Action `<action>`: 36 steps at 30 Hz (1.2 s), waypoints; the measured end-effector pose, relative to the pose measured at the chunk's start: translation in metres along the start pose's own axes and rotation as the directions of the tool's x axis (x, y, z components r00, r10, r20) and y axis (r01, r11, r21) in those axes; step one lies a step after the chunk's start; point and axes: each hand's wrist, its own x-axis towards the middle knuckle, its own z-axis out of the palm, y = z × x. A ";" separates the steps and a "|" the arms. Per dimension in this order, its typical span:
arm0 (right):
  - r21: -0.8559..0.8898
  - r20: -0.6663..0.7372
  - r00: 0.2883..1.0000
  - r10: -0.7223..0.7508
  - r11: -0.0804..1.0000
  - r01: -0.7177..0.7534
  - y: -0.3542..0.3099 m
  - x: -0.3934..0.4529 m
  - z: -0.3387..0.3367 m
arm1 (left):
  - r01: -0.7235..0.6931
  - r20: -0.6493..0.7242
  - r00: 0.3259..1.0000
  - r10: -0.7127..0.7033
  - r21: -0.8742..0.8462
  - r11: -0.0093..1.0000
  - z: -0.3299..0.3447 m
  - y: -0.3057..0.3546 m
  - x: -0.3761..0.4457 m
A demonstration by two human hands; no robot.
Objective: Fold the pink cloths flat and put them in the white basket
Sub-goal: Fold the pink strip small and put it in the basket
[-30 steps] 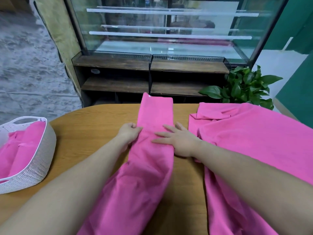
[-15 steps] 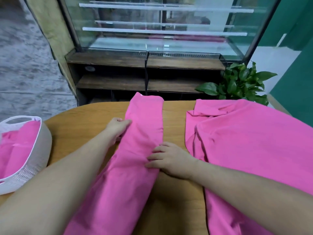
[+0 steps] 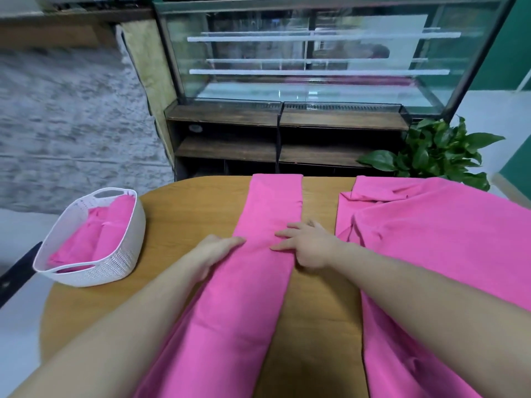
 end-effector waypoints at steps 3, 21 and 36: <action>0.155 -0.117 0.985 0.124 0.982 -0.105 -0.046 -0.017 0.003 | -0.038 -0.143 0.988 0.052 0.101 0.994 0.008 -0.011 -0.004; 0.047 0.053 0.996 0.069 0.996 -0.072 -0.070 -0.030 0.018 | -0.425 -0.197 0.828 0.526 0.393 0.815 0.029 -0.035 -0.024; -0.080 -0.078 0.958 0.275 0.956 -0.281 -0.047 -0.012 0.002 | -0.196 -0.099 0.944 0.315 0.600 0.776 0.026 -0.056 -0.083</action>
